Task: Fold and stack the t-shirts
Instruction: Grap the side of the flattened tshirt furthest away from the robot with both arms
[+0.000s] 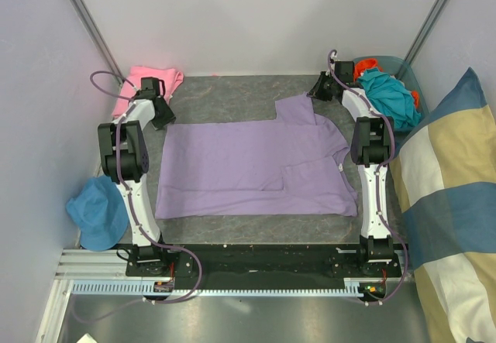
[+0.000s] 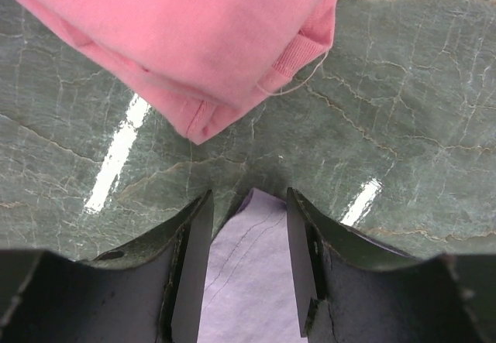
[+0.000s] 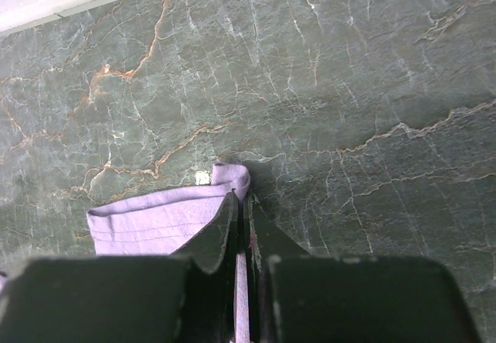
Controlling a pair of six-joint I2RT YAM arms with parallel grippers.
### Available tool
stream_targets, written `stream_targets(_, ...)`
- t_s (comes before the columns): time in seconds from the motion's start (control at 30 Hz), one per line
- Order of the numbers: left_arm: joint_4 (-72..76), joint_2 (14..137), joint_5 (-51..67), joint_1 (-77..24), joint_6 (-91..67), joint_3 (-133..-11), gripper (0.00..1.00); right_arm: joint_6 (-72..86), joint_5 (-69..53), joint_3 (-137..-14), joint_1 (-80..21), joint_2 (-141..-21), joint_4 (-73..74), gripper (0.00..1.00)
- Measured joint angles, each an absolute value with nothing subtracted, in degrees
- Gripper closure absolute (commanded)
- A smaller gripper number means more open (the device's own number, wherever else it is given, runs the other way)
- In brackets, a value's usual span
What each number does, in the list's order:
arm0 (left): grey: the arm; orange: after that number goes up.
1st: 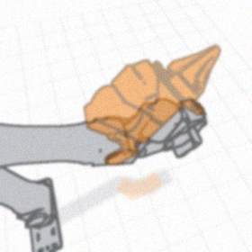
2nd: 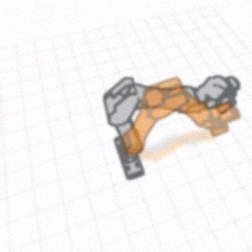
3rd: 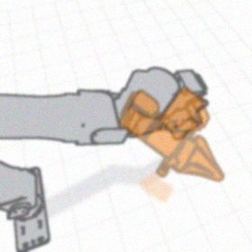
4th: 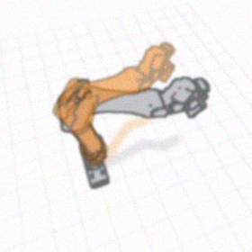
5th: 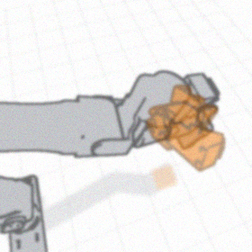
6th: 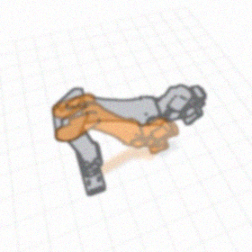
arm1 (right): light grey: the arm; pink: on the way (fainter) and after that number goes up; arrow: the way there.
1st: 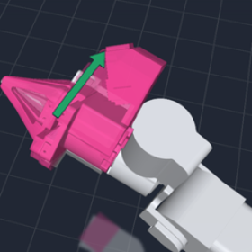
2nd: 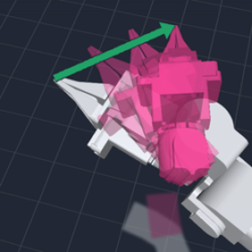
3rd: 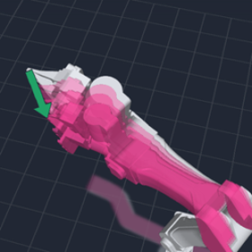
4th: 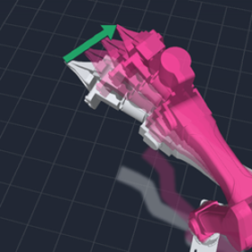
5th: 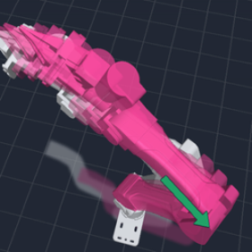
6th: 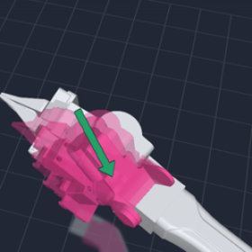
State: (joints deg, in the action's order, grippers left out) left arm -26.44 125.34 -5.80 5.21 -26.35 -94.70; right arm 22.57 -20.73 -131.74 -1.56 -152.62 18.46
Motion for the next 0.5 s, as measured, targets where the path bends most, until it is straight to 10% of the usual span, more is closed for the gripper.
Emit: stream_targets(0.5, -30.0, 127.7, -6.6, 4.5, -24.5, -99.0, 0.50, 23.0, -21.4, -131.5, -1.2, -152.6, 18.1, 0.95)
